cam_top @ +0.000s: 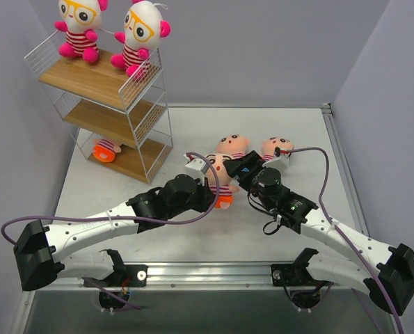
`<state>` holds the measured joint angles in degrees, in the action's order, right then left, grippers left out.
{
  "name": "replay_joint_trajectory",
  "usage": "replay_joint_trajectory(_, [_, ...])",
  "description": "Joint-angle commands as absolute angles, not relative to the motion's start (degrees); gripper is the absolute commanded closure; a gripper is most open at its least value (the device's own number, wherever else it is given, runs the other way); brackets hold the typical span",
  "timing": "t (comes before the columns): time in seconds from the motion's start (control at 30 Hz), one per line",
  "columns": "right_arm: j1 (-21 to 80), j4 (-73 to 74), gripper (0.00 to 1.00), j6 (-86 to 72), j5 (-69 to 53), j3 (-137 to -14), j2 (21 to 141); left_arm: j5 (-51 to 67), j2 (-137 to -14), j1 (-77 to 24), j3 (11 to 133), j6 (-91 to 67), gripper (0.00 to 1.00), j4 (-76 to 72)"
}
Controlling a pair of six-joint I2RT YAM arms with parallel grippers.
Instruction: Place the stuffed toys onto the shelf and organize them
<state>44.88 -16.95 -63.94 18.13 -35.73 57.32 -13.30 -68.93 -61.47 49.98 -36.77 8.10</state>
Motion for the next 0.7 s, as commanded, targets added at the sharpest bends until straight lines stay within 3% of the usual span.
replay_joint_trajectory(0.0, [43.34, -11.00, 0.24, -52.31, 14.34, -39.89, 57.13, -10.47, -65.48, -59.77, 51.68, -28.59, 0.98, 8.52])
replay_joint_trajectory(0.2, [34.11, -8.96, 0.09, -39.50, 0.46, -40.69, 54.93, -4.59, -63.63, -55.30, 52.47, -21.81, 0.98, 15.29])
replay_joint_trajectory(0.47, [31.12, -6.25, 0.07, -23.48, -18.26, -46.48, 55.99, 5.00, -62.23, -52.03, 53.52, -16.88, 0.98, 21.00])
replay_joint_trajectory(0.67, [30.76, -8.26, 0.06, -20.48, -26.09, -47.81, 56.86, 7.29, -62.67, -51.94, 54.23, -15.38, 0.98, 22.32])
